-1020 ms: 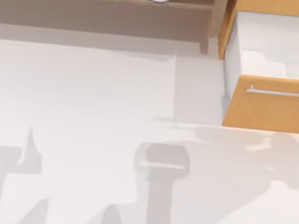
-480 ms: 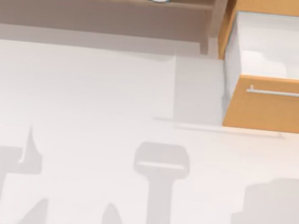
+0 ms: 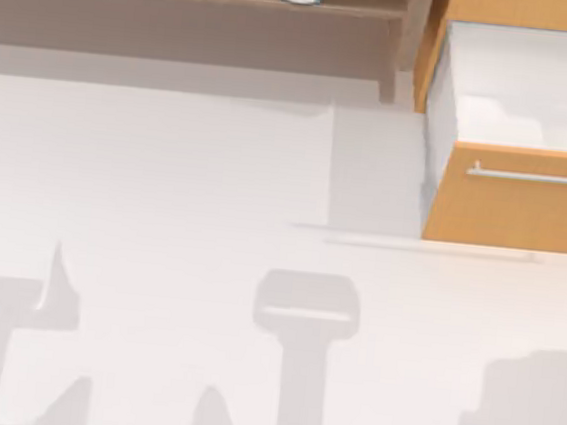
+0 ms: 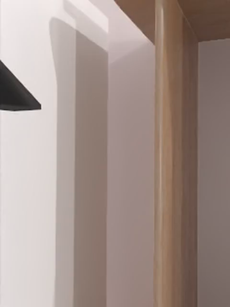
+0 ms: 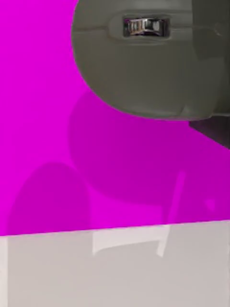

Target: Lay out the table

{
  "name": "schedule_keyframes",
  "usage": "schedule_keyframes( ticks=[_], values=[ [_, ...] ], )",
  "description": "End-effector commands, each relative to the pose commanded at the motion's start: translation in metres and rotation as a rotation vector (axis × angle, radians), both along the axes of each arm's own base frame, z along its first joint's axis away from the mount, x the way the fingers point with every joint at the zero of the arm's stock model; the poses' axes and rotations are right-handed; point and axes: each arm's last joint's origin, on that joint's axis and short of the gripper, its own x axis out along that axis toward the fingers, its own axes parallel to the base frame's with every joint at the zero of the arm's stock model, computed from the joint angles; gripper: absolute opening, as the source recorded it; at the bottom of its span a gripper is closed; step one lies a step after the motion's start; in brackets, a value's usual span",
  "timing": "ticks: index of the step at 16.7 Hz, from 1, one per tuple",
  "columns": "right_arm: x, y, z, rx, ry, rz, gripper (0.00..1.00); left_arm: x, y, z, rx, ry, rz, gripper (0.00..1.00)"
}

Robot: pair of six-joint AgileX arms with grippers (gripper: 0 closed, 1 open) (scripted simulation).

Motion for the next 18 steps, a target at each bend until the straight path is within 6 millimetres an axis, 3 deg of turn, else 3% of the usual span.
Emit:
schedule_keyframes(
  ticks=[18],
  values=[
    [0.012,-0.004,0.024,-0.035,-0.146,0.0,0.0,0.0,0.0,0.0,0.0,0.0,0.0,1.0]
  ],
)
